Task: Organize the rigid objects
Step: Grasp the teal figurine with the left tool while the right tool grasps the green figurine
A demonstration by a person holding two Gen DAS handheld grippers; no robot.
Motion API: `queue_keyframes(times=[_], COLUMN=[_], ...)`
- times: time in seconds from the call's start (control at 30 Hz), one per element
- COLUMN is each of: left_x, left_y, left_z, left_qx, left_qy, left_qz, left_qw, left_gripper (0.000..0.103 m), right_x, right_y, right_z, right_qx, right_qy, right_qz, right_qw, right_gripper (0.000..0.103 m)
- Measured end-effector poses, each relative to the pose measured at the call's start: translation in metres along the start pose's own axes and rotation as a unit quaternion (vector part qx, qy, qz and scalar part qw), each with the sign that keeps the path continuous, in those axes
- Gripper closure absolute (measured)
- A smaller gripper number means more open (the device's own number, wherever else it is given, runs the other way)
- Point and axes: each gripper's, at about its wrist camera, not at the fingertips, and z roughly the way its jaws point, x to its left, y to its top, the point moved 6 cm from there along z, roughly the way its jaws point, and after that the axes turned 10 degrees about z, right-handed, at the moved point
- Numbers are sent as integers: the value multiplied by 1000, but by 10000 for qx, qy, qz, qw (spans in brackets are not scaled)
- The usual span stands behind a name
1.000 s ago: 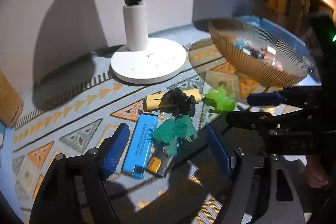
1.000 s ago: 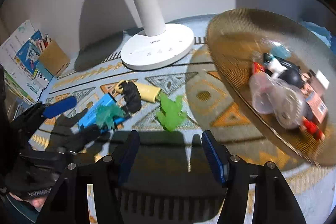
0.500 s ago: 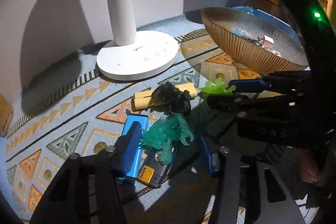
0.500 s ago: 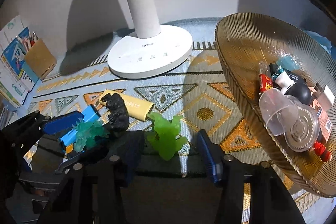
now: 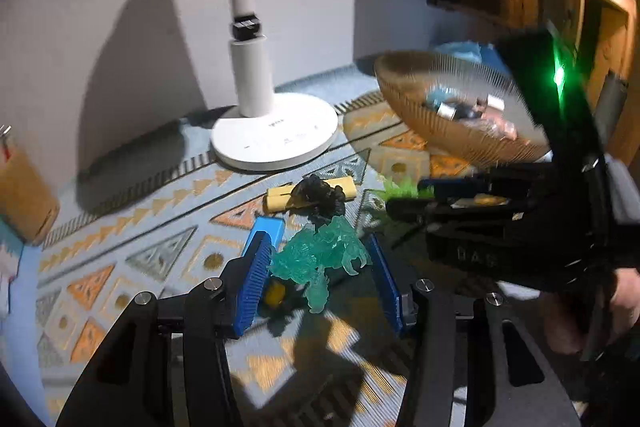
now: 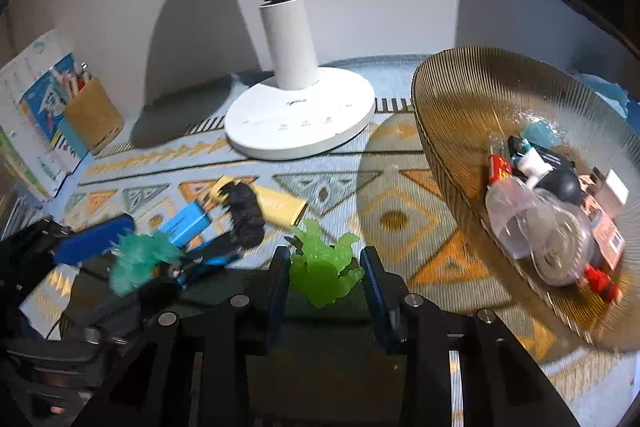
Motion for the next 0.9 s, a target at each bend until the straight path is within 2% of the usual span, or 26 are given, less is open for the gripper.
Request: queue_keyframes(times=[0.07, 0.13, 0.27, 0.4, 0.6, 0.77, 0.83, 0.9], left_x=[-3, -6, -10, -10, -4, -4, -4, -5], left_y=[-10, -24, -52, -67, -77, -77, -77, -77], left_z=[-19, -34, -48, -40, -35, -40, -42, -42], left_qx=[-66, -126, -136, 32, 116, -40, -62, -75], left_qy=[-36, -6, 170, 199, 273, 278, 285, 282], left_qz=[-357, -637, -981, -1152, -1377, -1398, -1389, -1391], left_qw=[9993, 9979, 9949, 9931, 9900, 9898, 9899, 9898], left_gripper=[56, 56, 56, 56, 56, 56, 56, 56], right_x=[3, 6, 5, 0, -14, -19, -19, -17], right_y=[-10, -24, -52, -80, -99, -104, -107, -111], right_z=[-12, -31, -58, -70, -69, -68, -66, -66], right_qx=[135, 131, 89, 165, 309, 333, 395, 370], right_qy=[391, 569, 482, 251, 257, 360, 300, 304], right_qz=[119, 71, -293, -601, -524, -470, -504, -568], right_qw=[9991, 9983, 9984, 9977, 9978, 9977, 9975, 9972], right_gripper=[68, 68, 68, 68, 68, 68, 65, 58])
